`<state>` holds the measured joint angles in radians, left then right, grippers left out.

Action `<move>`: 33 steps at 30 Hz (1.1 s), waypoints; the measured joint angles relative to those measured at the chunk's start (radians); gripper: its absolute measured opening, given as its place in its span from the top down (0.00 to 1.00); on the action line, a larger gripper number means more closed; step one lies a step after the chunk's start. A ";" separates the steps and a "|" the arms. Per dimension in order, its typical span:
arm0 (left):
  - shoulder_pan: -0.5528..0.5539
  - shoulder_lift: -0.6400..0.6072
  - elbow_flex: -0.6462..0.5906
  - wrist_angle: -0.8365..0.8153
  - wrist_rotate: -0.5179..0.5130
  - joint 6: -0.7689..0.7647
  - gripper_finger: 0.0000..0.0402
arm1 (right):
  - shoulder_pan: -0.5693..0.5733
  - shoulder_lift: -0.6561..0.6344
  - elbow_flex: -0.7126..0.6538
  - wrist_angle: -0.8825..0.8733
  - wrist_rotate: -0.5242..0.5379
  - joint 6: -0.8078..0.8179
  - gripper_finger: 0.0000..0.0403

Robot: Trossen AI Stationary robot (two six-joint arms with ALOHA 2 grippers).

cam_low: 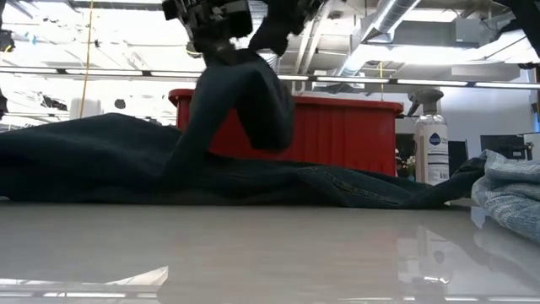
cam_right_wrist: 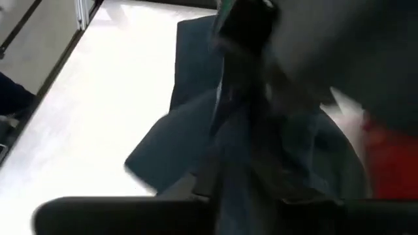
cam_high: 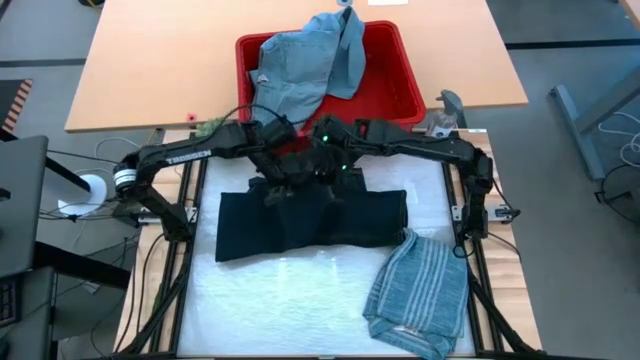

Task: Fold Laundry from Bin
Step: Fold the blue denim pants

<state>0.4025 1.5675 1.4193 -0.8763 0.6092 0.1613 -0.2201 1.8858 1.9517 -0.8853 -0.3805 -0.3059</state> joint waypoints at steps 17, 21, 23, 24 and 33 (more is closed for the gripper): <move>0.013 -0.703 0.001 -0.192 -0.313 -0.438 1.00 | -0.108 -0.003 0.334 -0.518 0.027 0.020 0.71; 0.013 -0.852 0.021 -0.193 -0.334 -0.558 1.00 | -0.143 -0.010 0.334 -0.500 -0.014 0.033 0.71; 0.013 -0.916 0.042 -0.193 -0.341 -0.609 1.00 | -0.141 -0.011 0.325 -0.475 -0.050 0.034 0.71; 0.013 -0.945 0.056 -0.192 -0.350 -0.630 1.00 | -0.137 -0.013 0.307 -0.444 -0.079 0.032 0.71; 0.013 -1.104 0.180 -0.298 -0.392 -0.741 1.00 | -0.109 -0.011 0.018 -0.207 -0.217 0.031 0.74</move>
<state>0.4156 0.4637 1.5996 -1.1739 0.2168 -0.5798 -0.3294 1.8748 1.9698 -1.0927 -0.5980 -0.2752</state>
